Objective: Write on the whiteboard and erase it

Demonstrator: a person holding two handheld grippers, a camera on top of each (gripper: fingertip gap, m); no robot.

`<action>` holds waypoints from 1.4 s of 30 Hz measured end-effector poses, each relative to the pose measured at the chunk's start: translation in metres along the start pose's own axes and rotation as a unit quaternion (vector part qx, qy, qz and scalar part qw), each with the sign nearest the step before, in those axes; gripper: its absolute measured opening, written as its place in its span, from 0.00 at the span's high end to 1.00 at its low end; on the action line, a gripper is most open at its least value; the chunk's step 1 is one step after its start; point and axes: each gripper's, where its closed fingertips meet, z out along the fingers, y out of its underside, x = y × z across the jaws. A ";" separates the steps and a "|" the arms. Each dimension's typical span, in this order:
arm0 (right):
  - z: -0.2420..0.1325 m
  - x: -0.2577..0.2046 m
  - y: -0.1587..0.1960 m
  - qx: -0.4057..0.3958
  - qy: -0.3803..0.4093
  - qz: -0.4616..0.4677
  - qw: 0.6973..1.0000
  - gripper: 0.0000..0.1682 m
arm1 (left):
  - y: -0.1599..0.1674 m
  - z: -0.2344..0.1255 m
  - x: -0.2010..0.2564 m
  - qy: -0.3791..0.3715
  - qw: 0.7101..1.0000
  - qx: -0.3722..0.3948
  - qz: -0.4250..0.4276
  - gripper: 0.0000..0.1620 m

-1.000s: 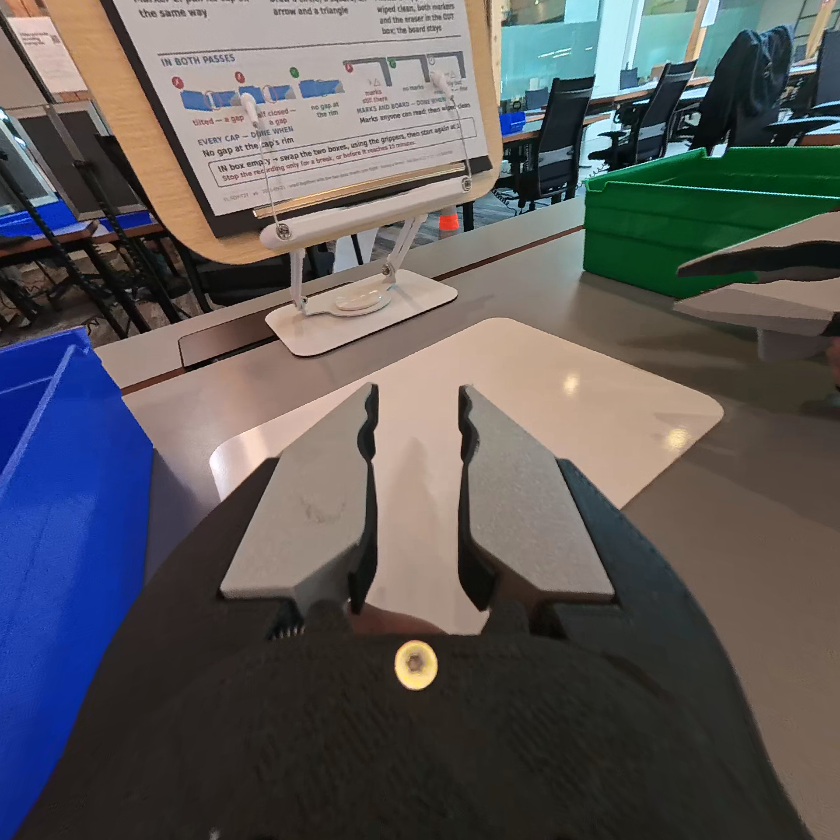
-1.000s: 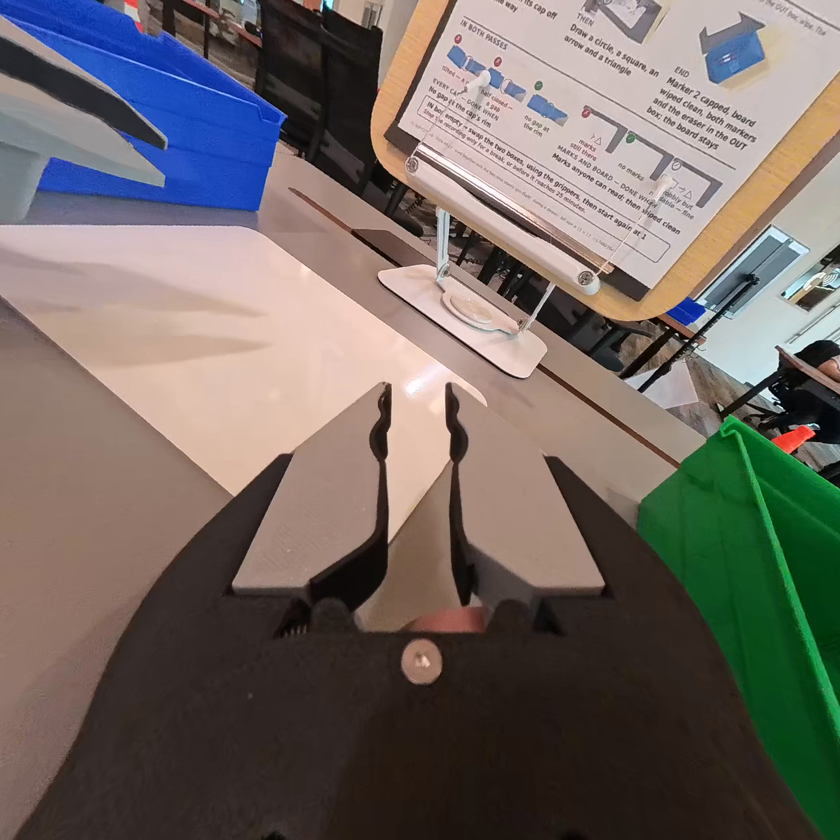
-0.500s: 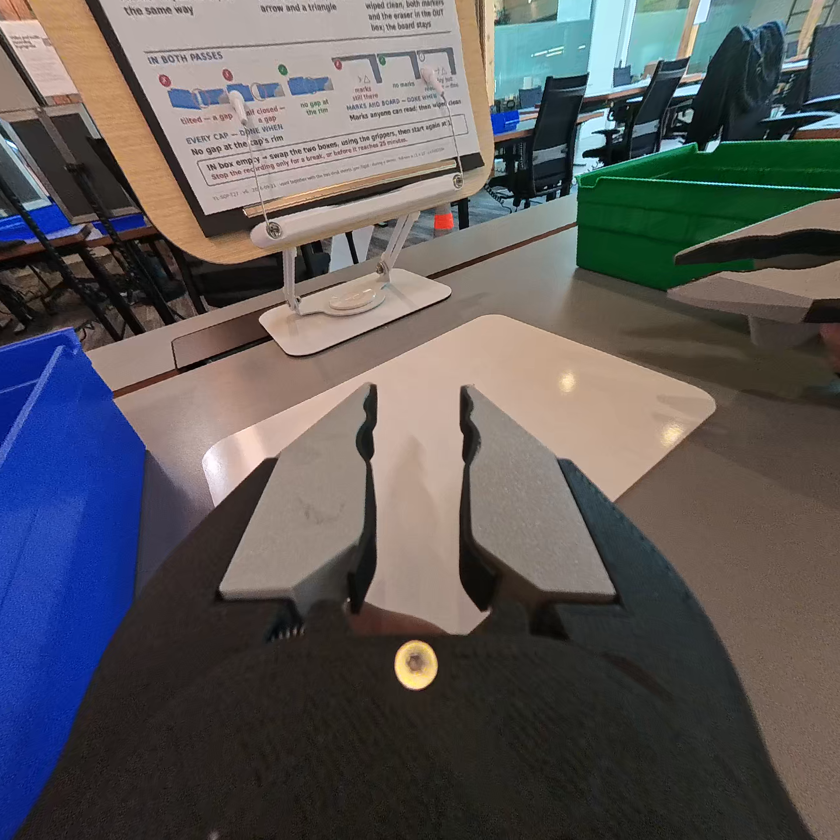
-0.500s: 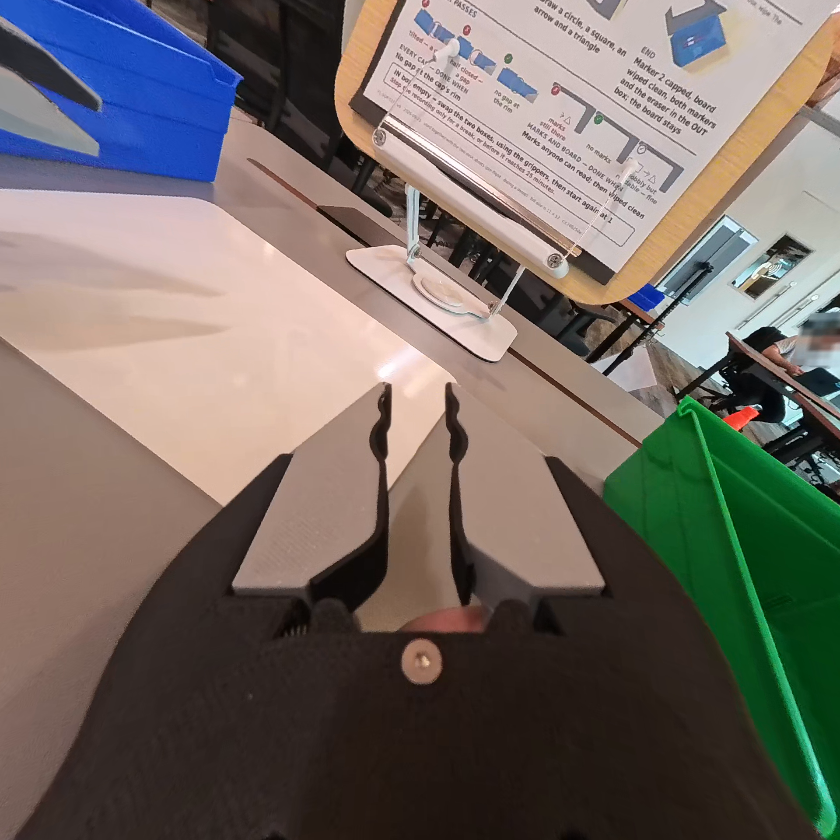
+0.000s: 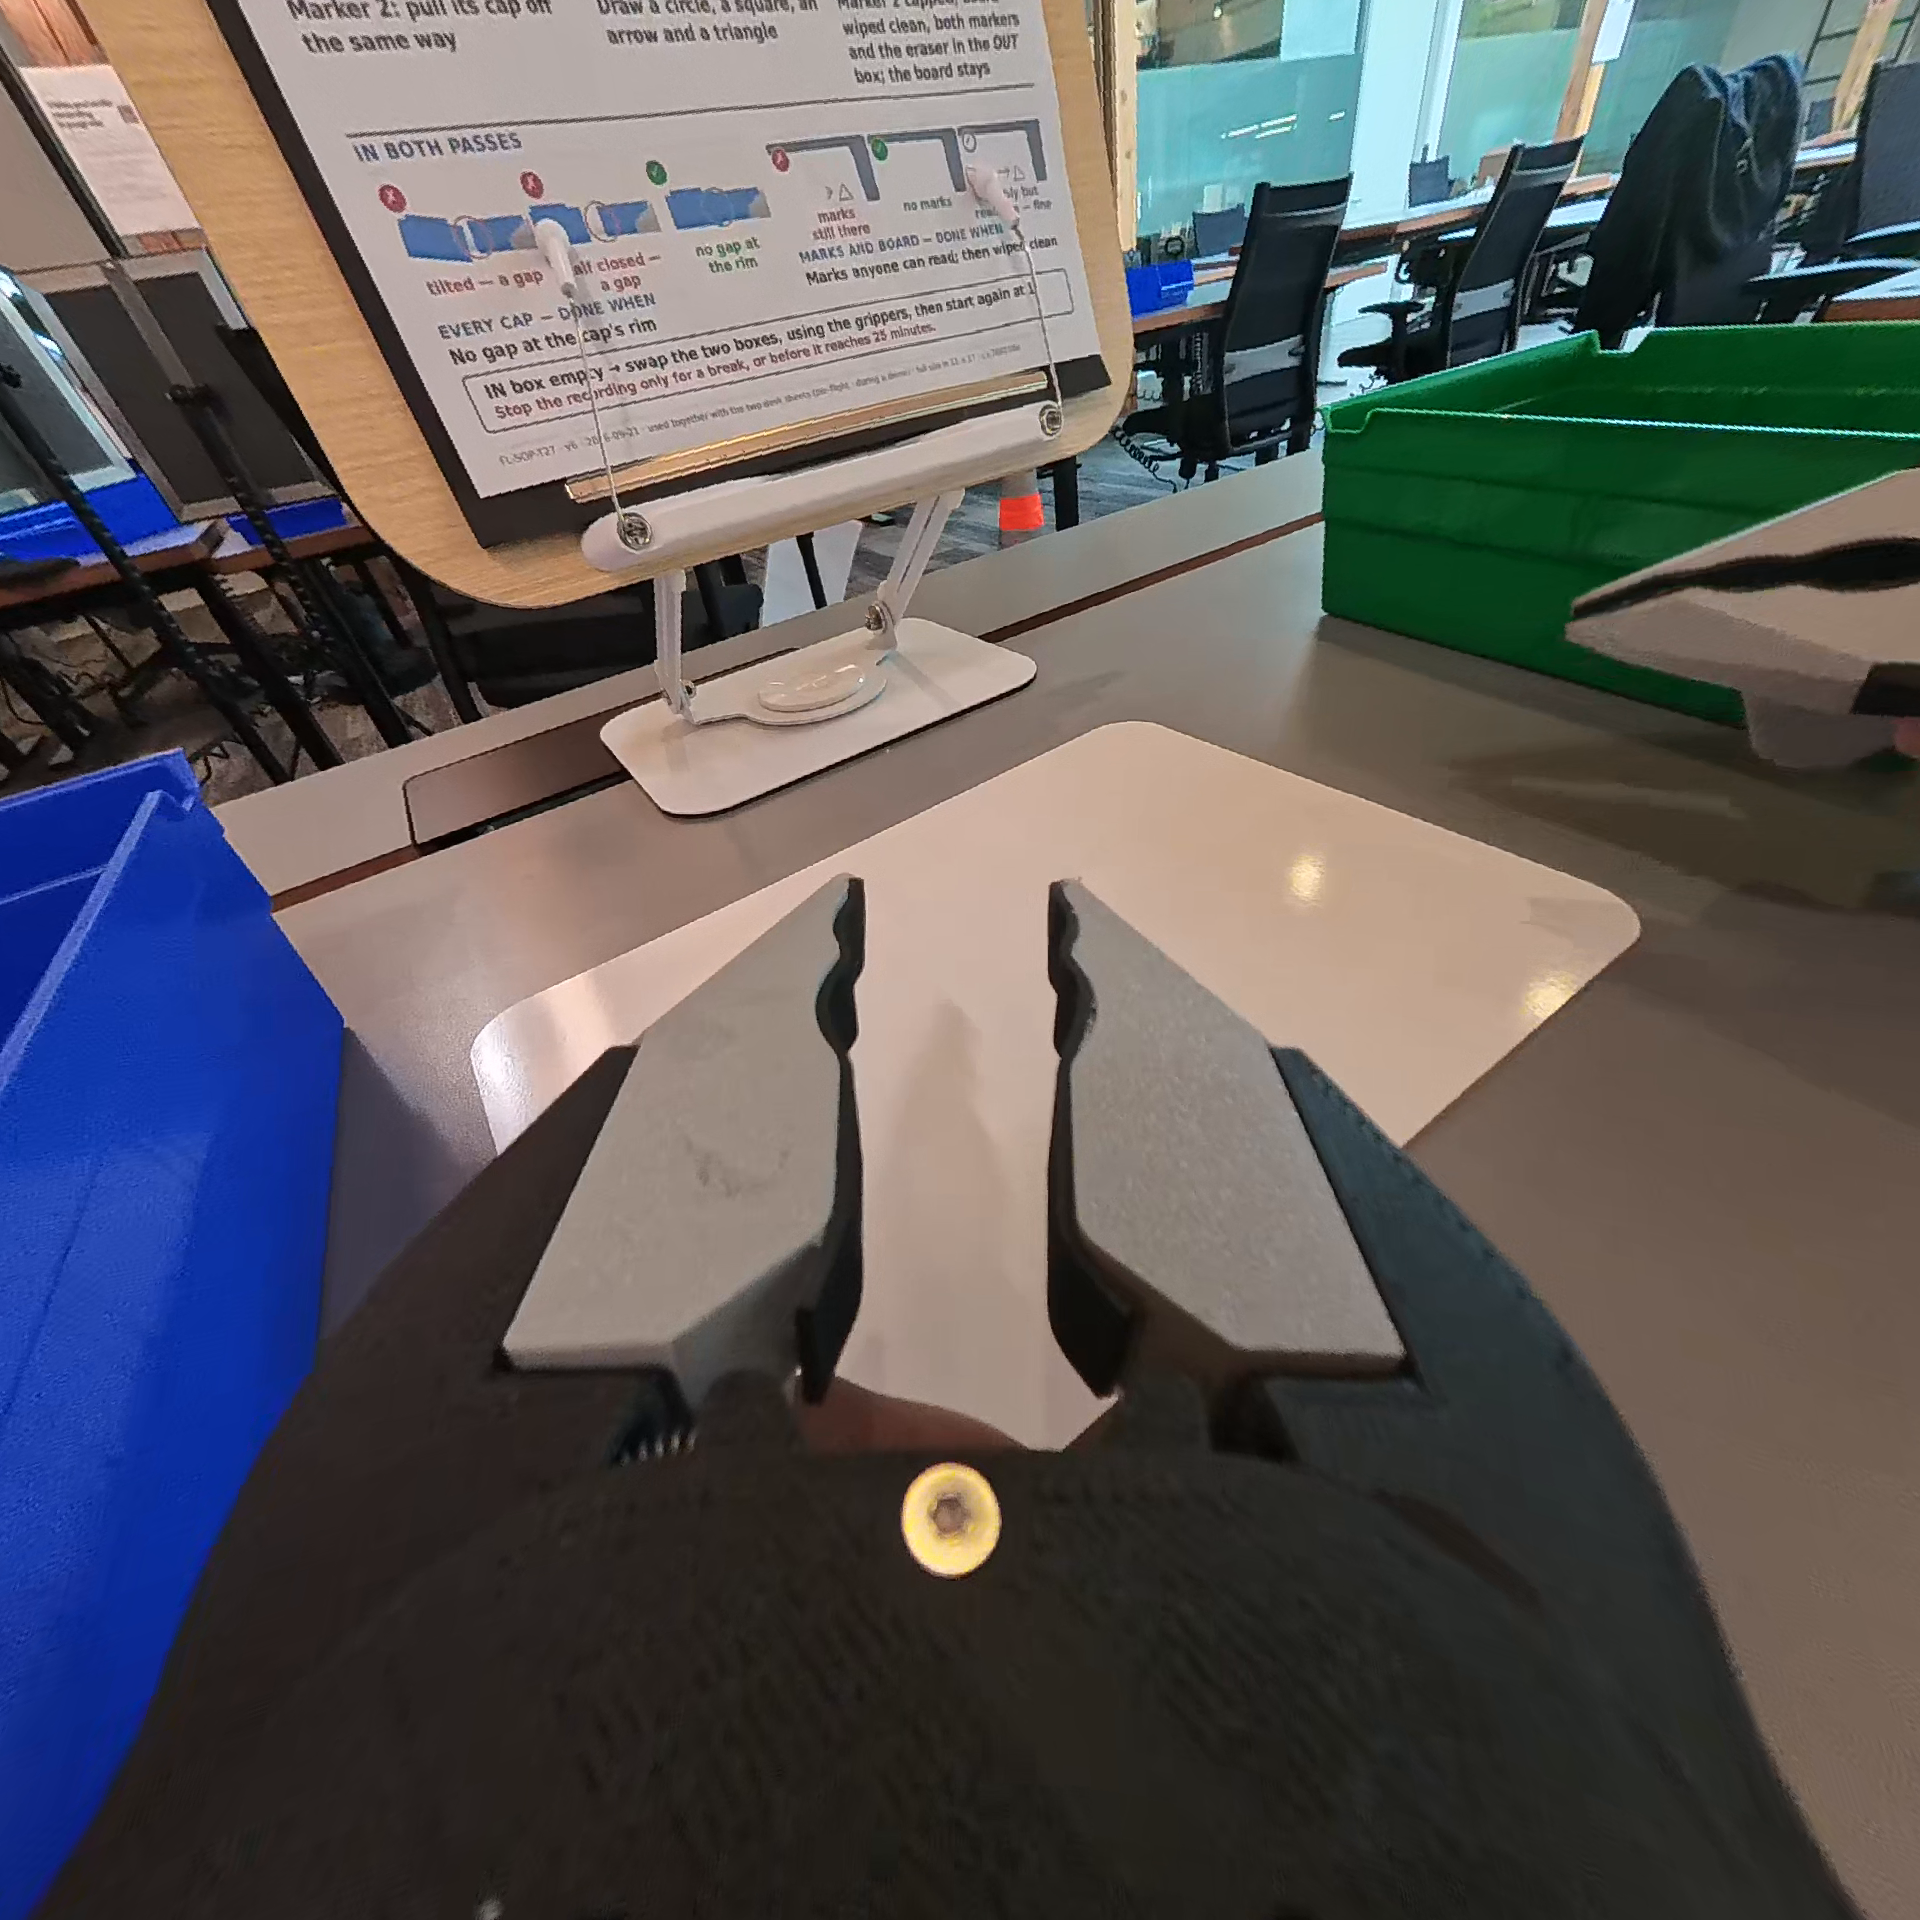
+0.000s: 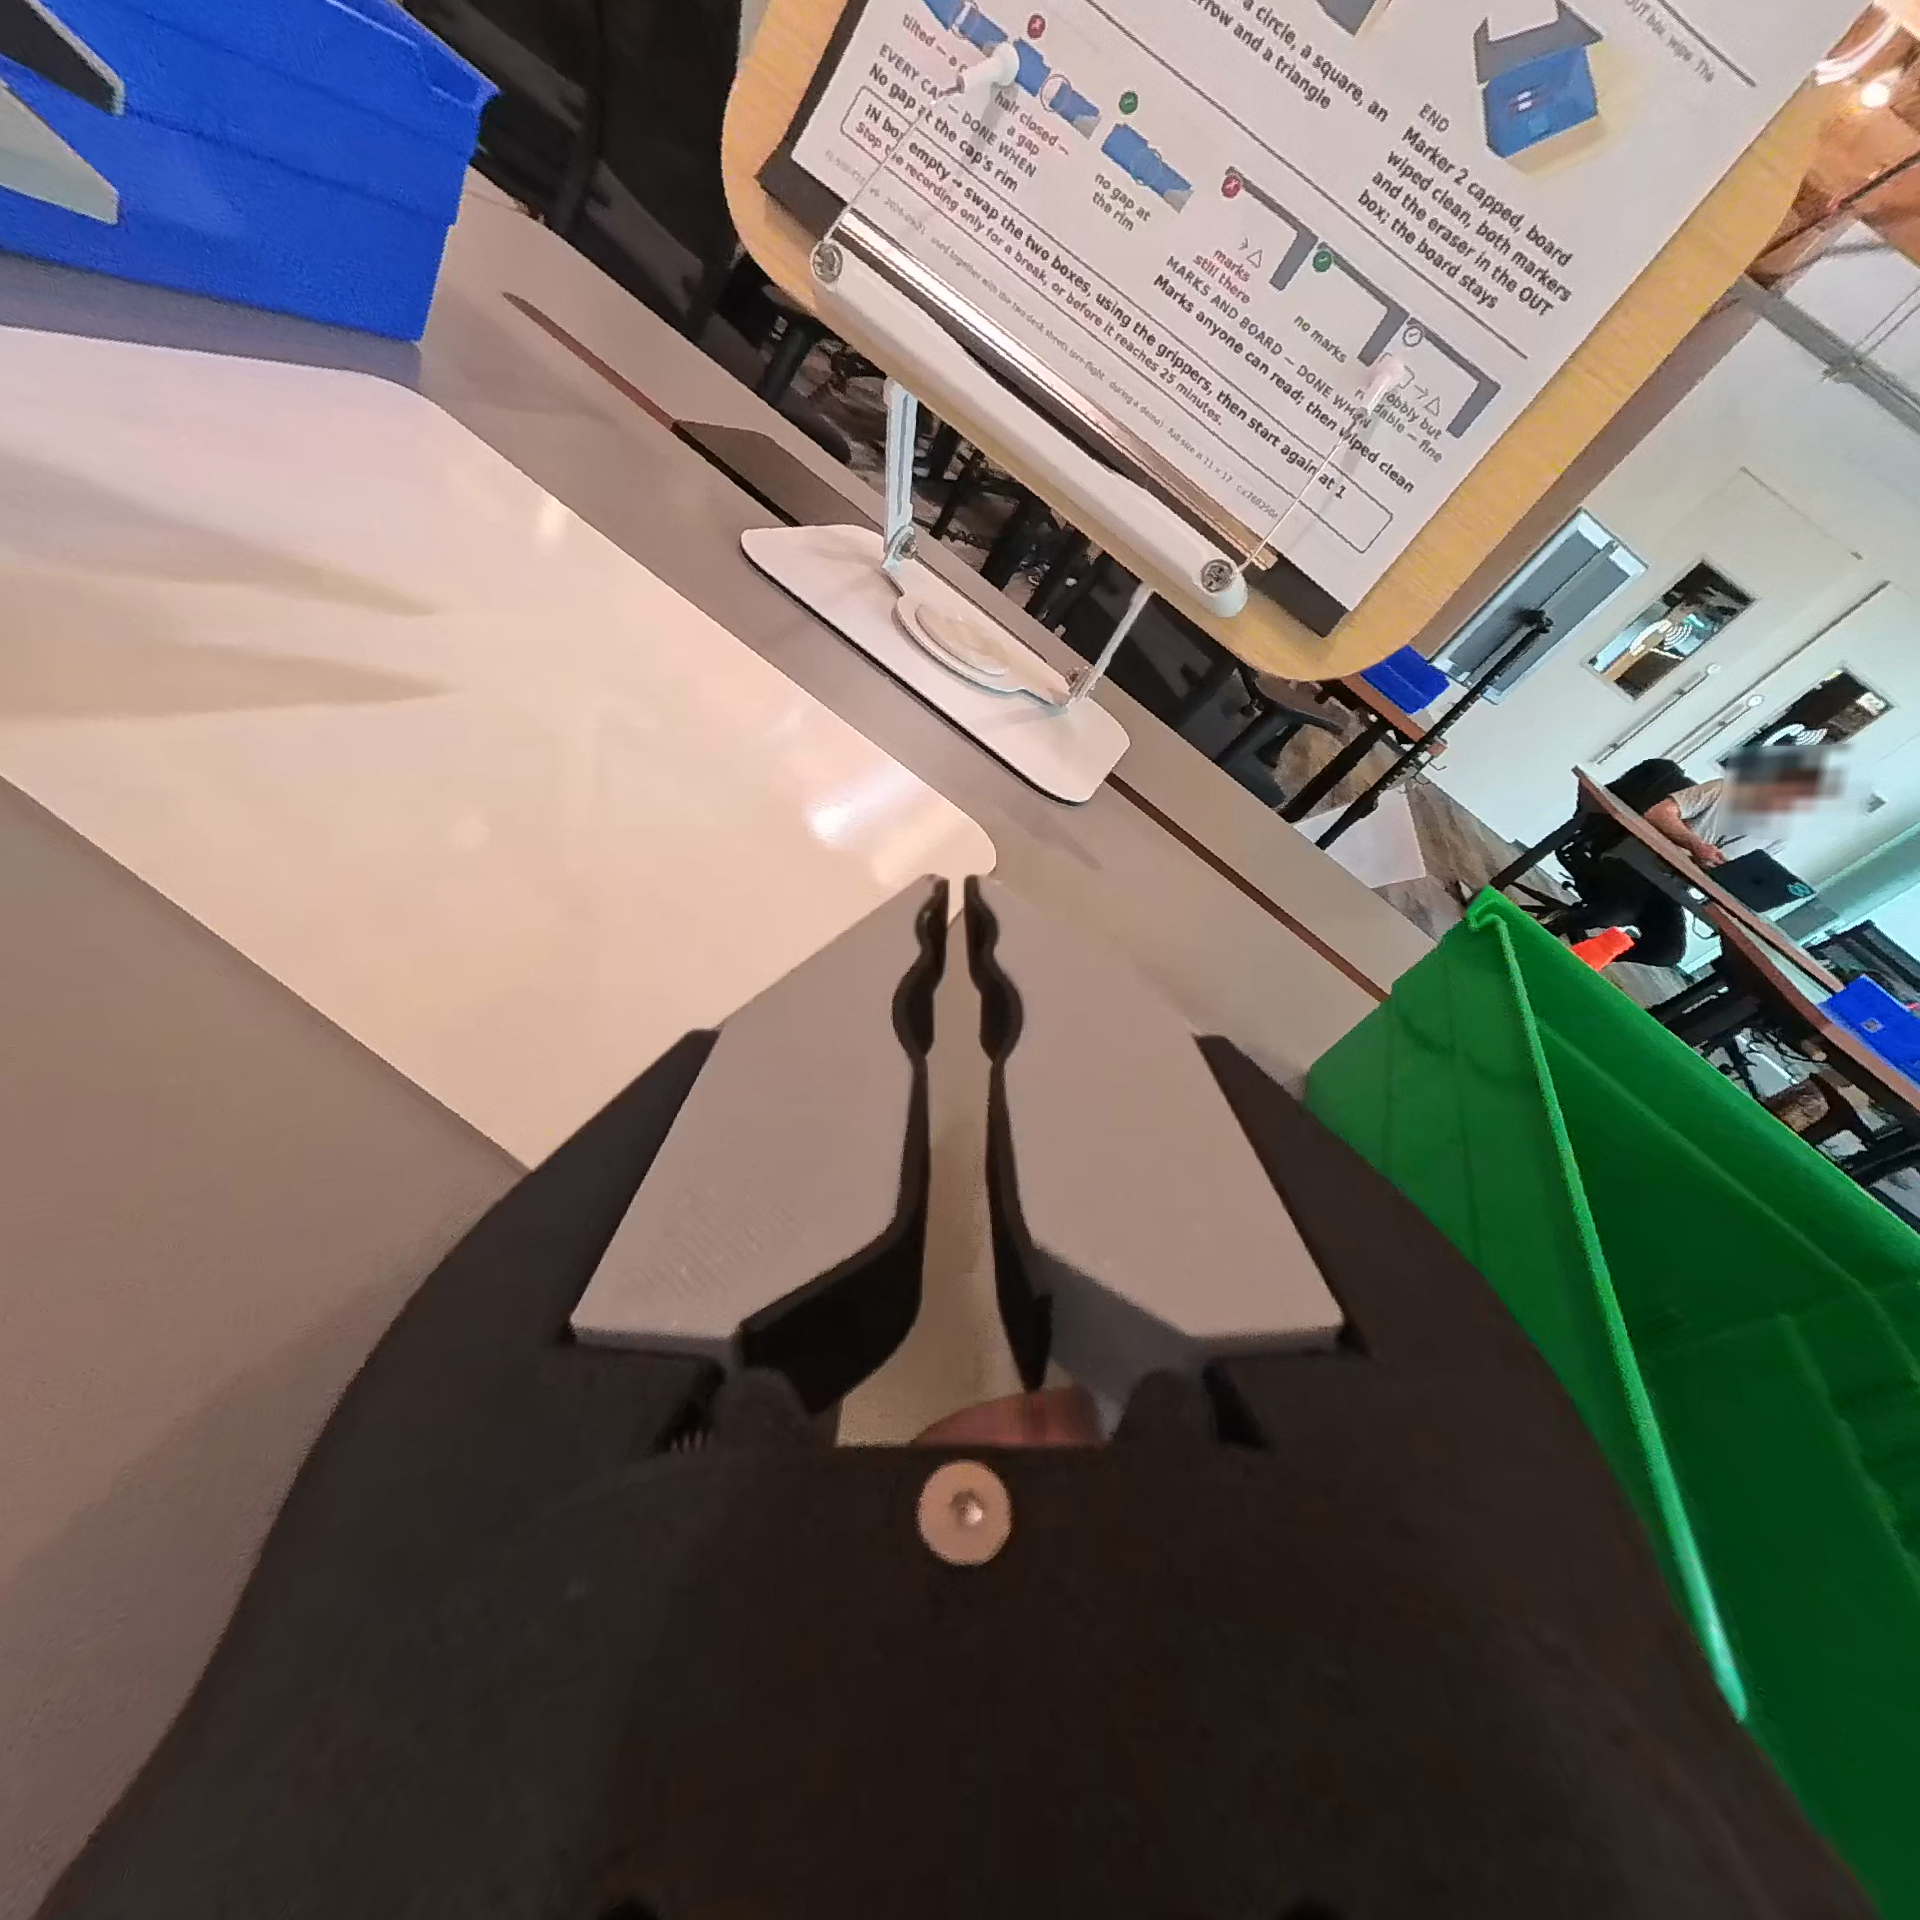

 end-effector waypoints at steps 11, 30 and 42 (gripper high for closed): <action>0.000 0.005 0.002 -0.002 0.001 0.007 1.000 1.00 | 0.000 0.000 0.003 0.000 1.000 0.000 0.012 0.80; 0.000 0.007 0.003 -0.004 0.009 -0.005 1.000 1.00 | 0.002 0.002 0.001 -0.005 1.000 -0.009 0.011 0.80; -0.001 0.011 0.003 -0.002 0.016 -0.002 1.000 1.00 | 0.003 0.002 0.002 -0.006 1.000 -0.011 0.020 0.82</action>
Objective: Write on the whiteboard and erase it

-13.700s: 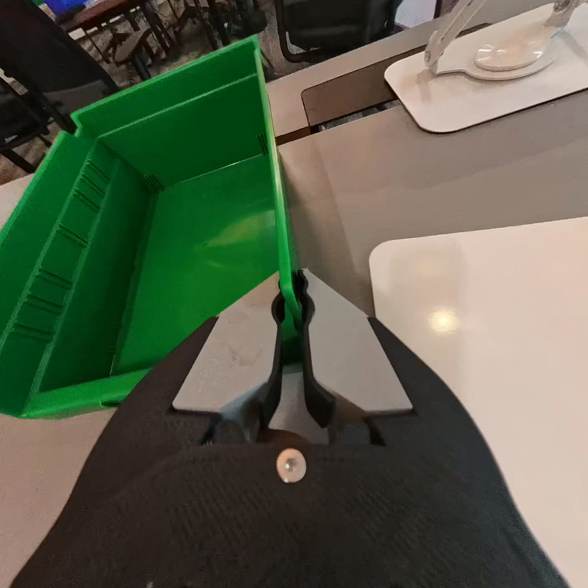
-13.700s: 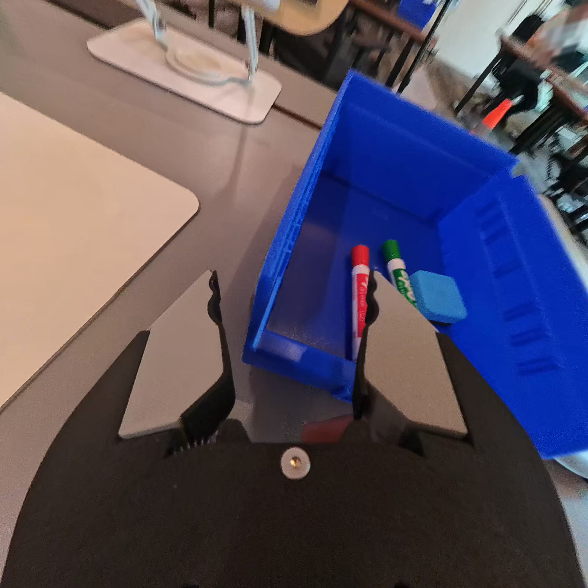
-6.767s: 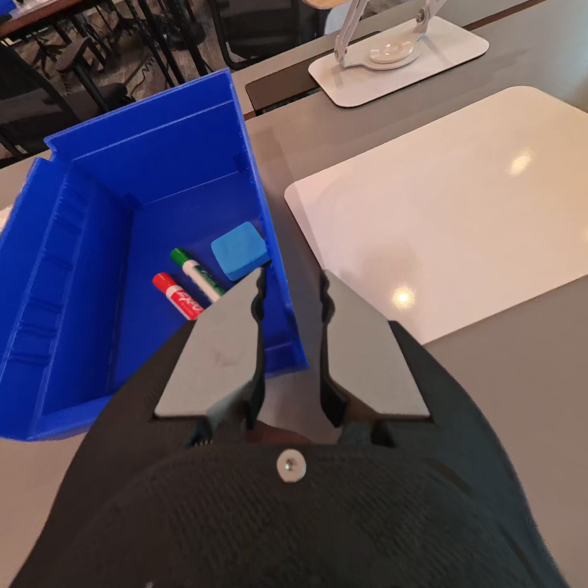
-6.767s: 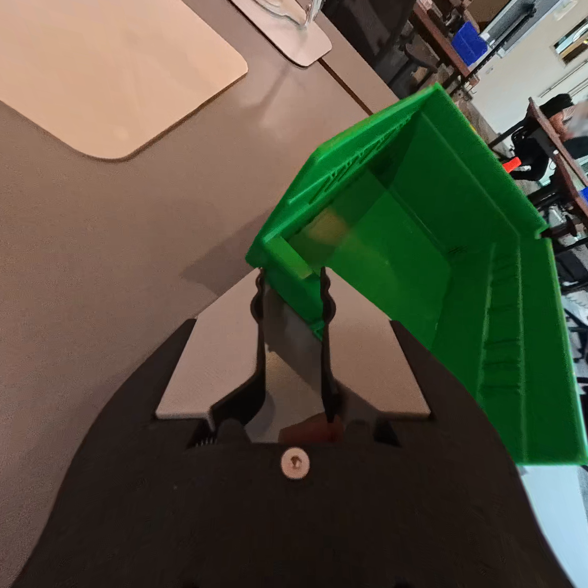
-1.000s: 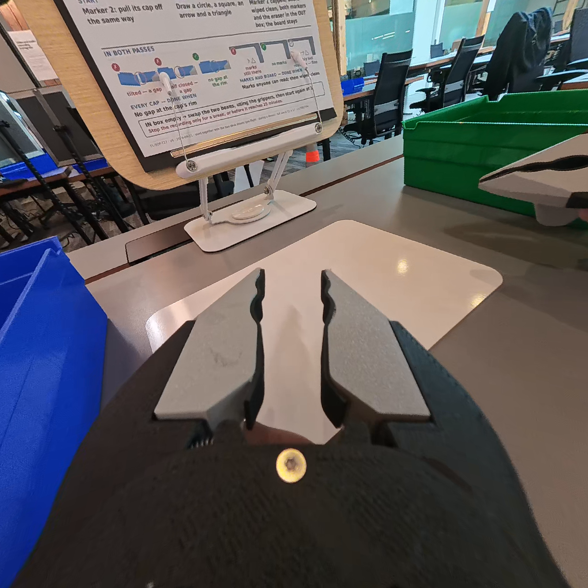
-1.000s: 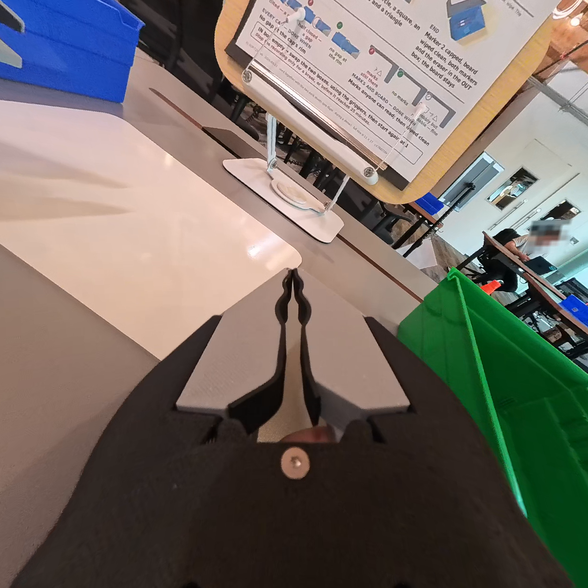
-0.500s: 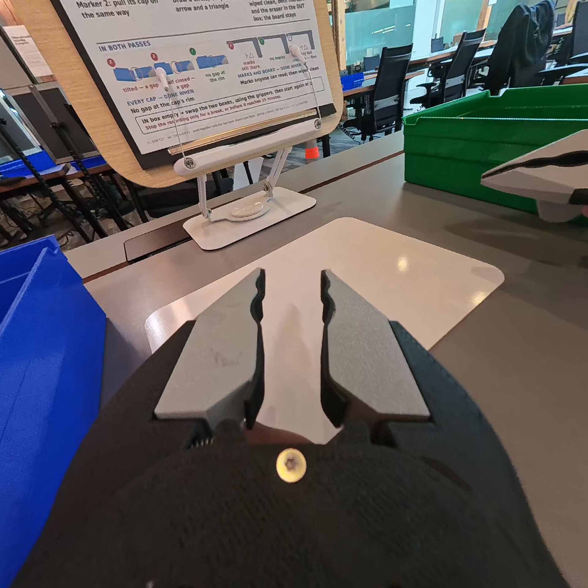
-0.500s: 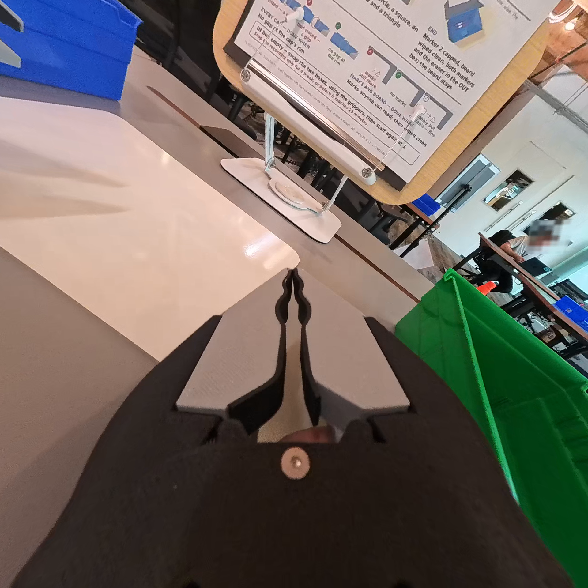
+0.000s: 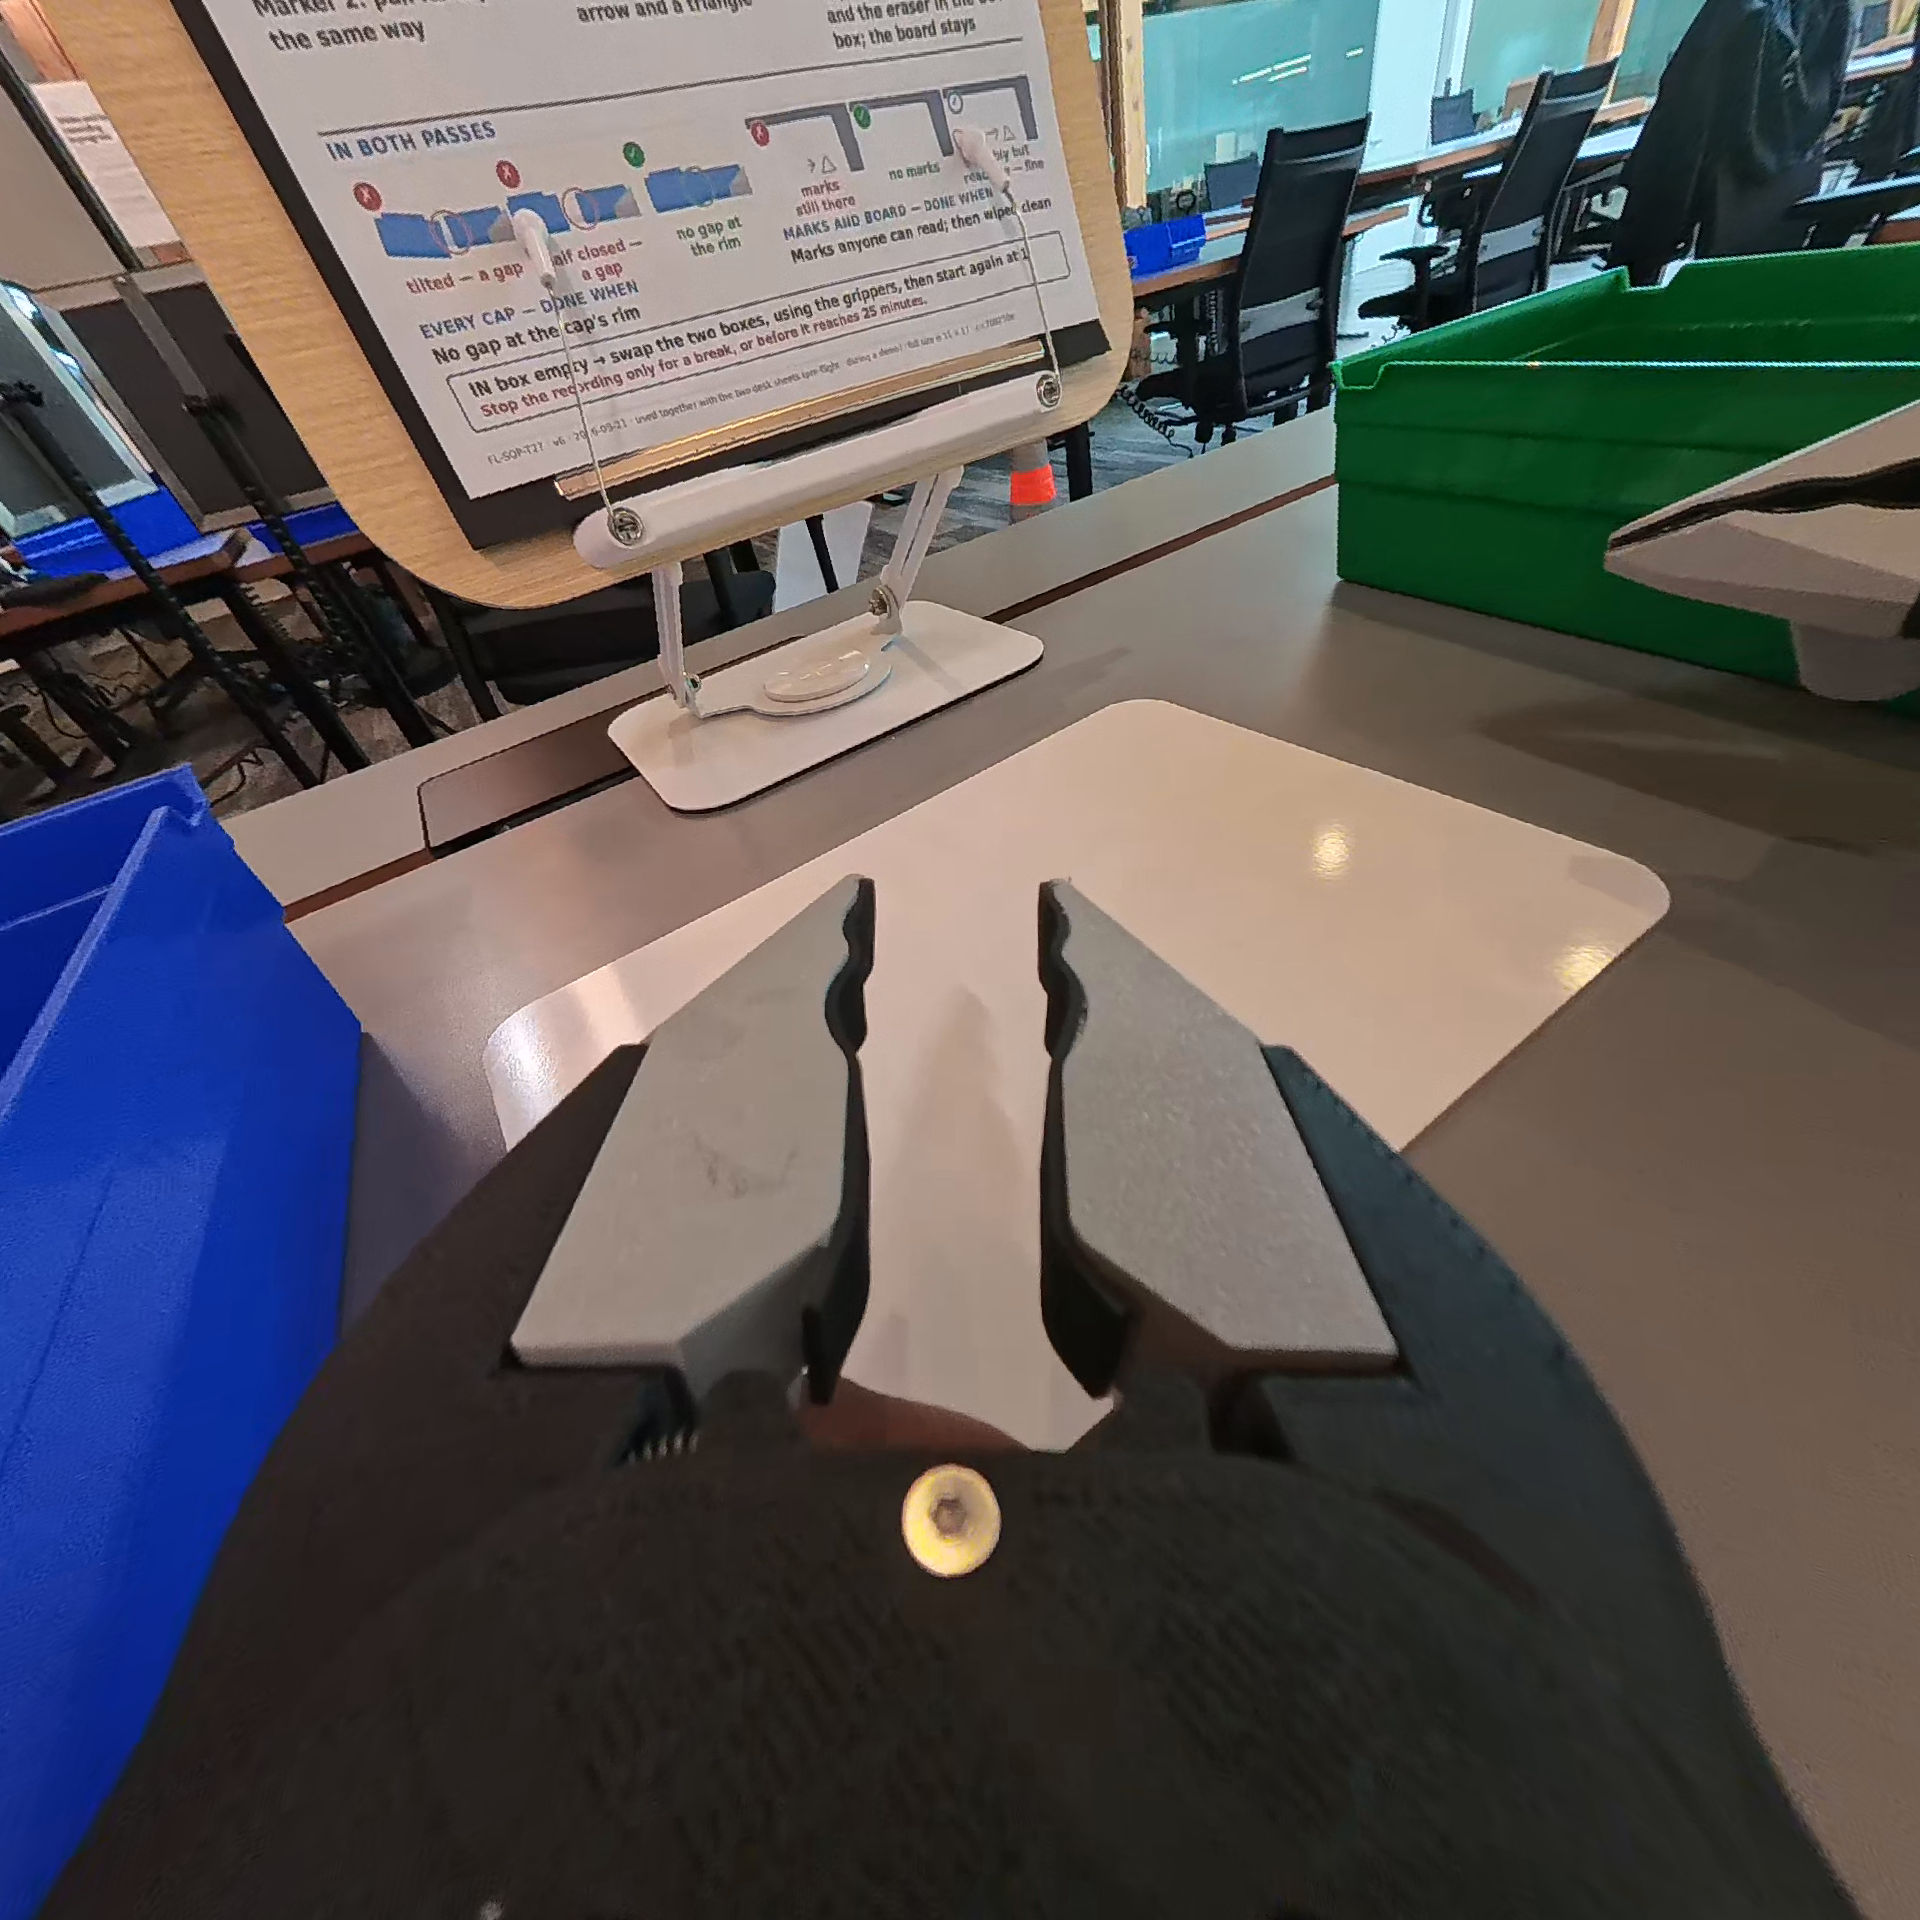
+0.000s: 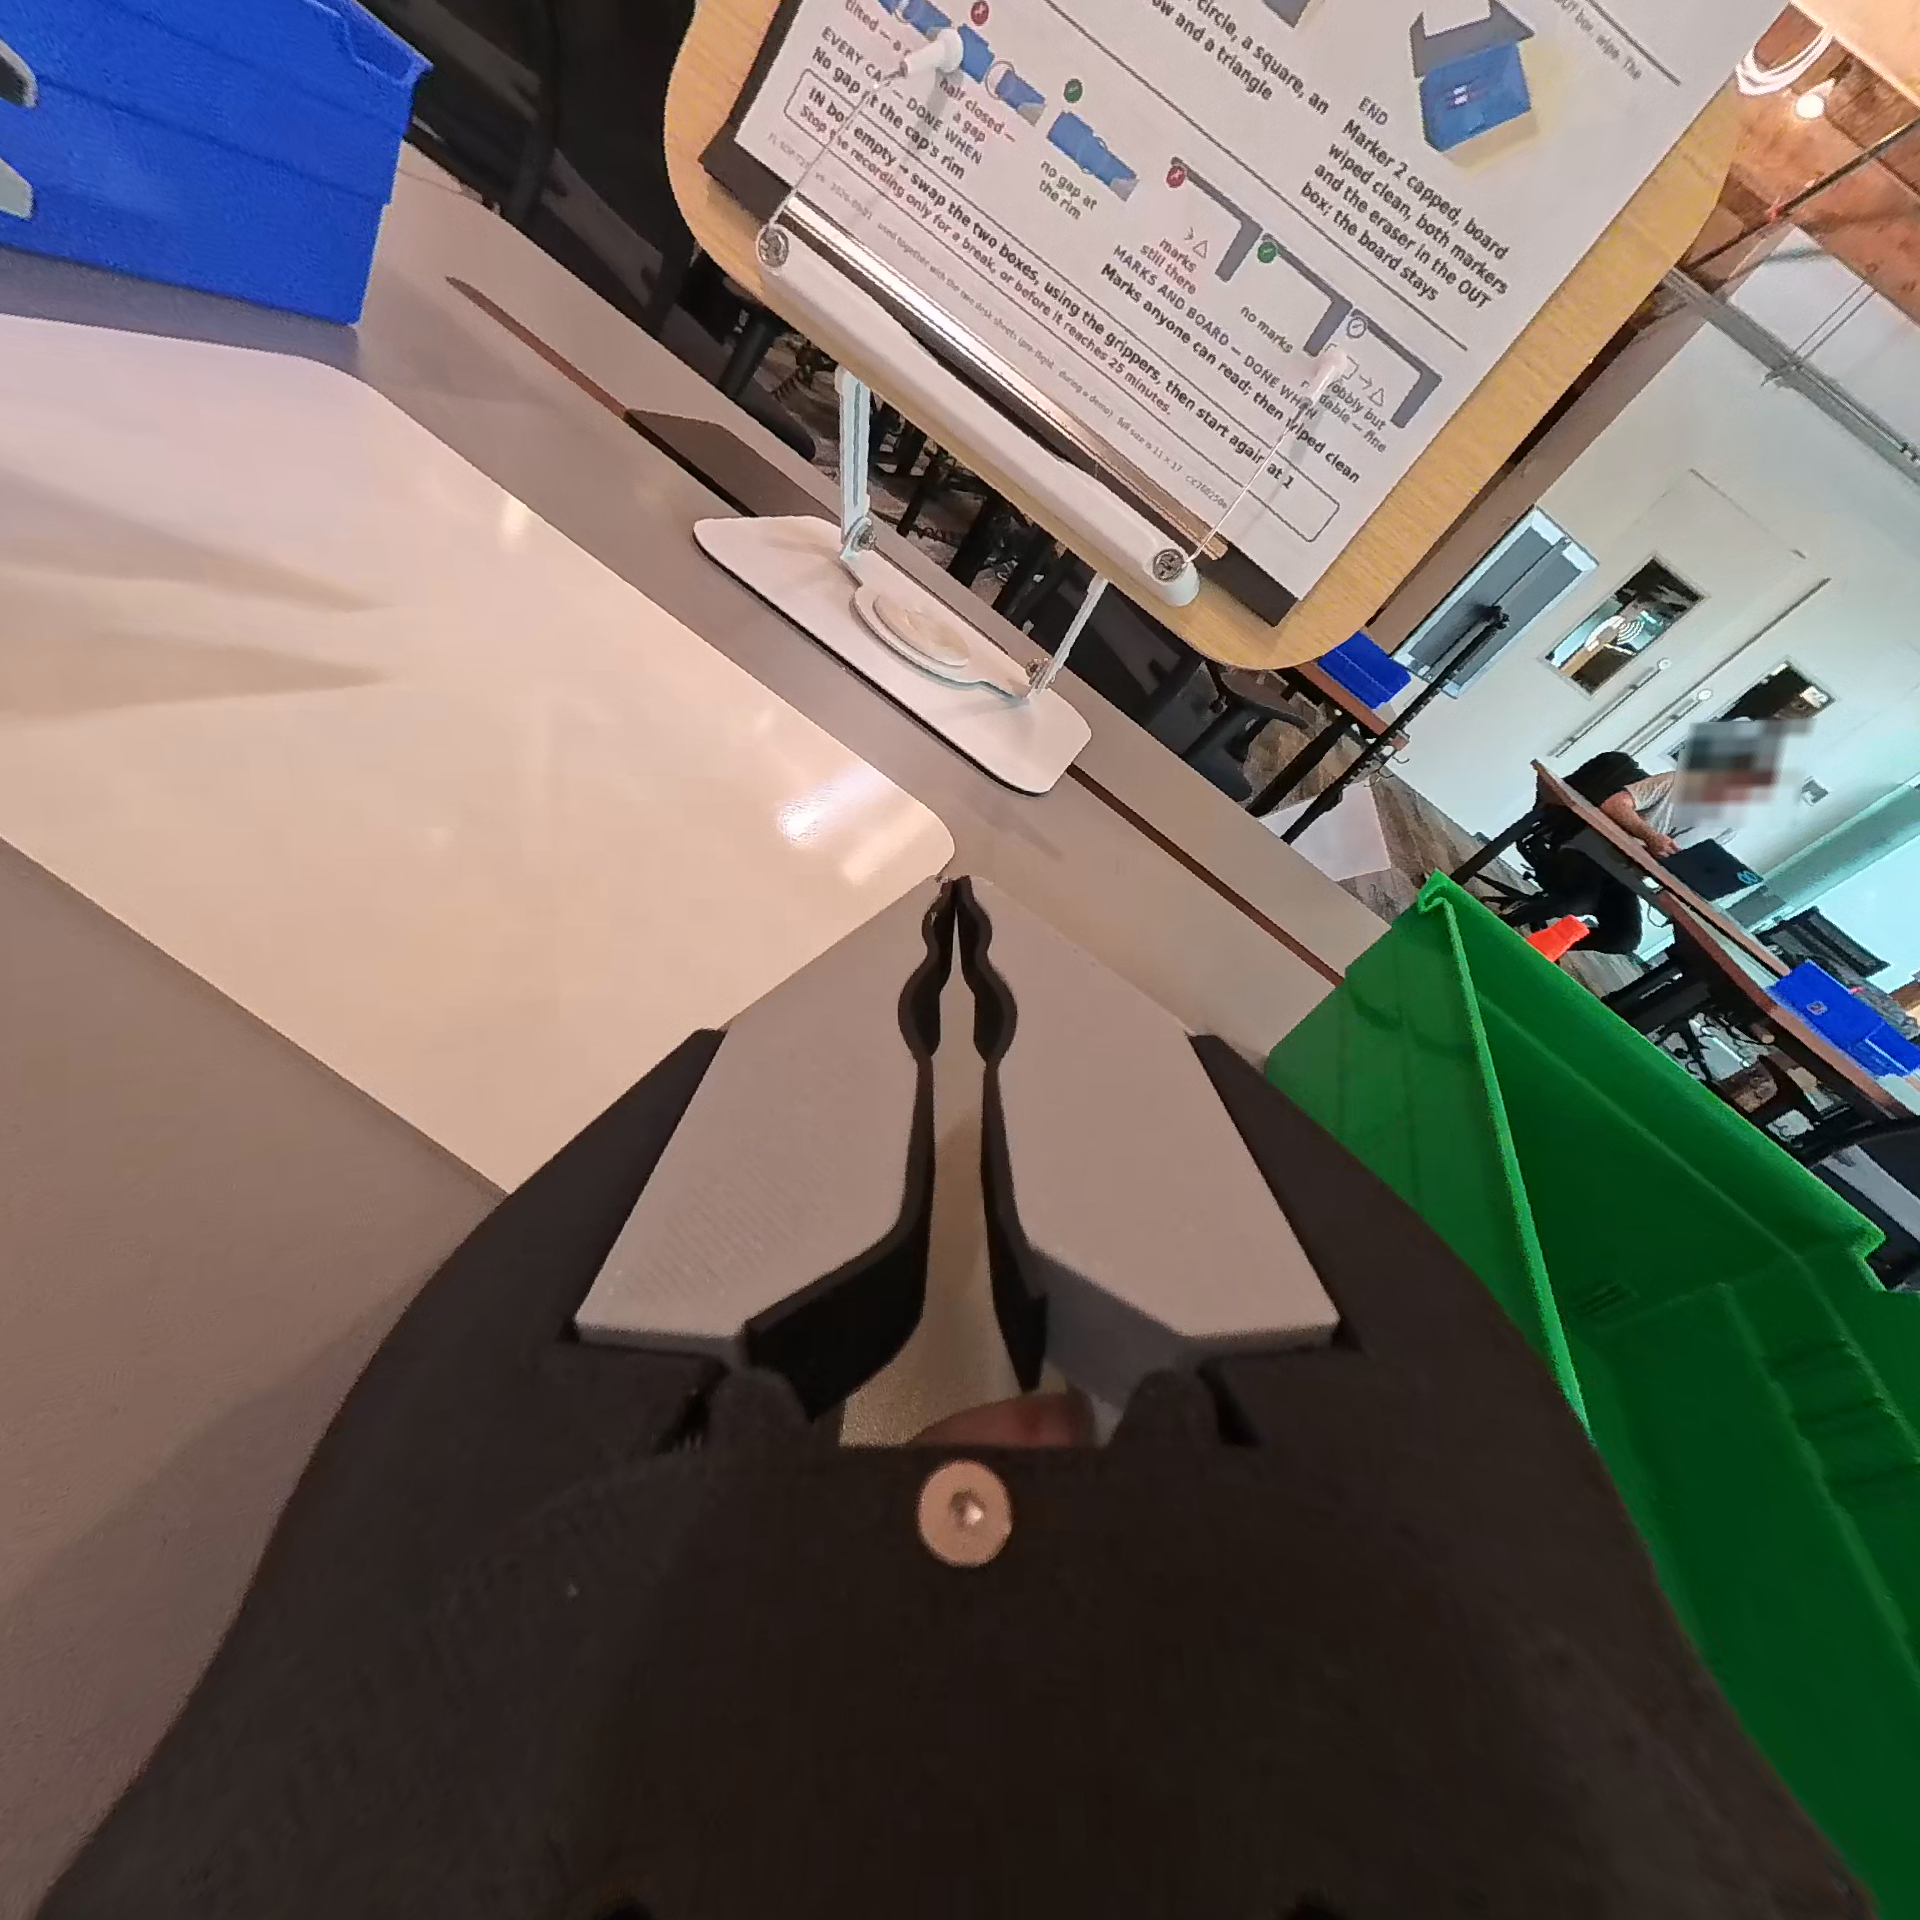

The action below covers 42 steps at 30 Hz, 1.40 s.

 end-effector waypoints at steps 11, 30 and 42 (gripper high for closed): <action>0.002 -0.007 0.007 -0.022 -0.019 -0.007 1.000 1.00 | -0.001 -0.001 -0.001 -0.005 1.000 0.003 0.003 0.83; 0.001 -0.036 0.012 -0.048 -0.124 0.019 0.991 1.00 | -0.011 -0.008 -0.009 -0.048 0.998 0.034 -0.005 0.62; 0.004 -0.026 0.016 -0.057 -0.084 0.003 0.995 1.00 | -0.048 -0.033 -0.001 -0.007 0.997 0.020 -0.077 0.60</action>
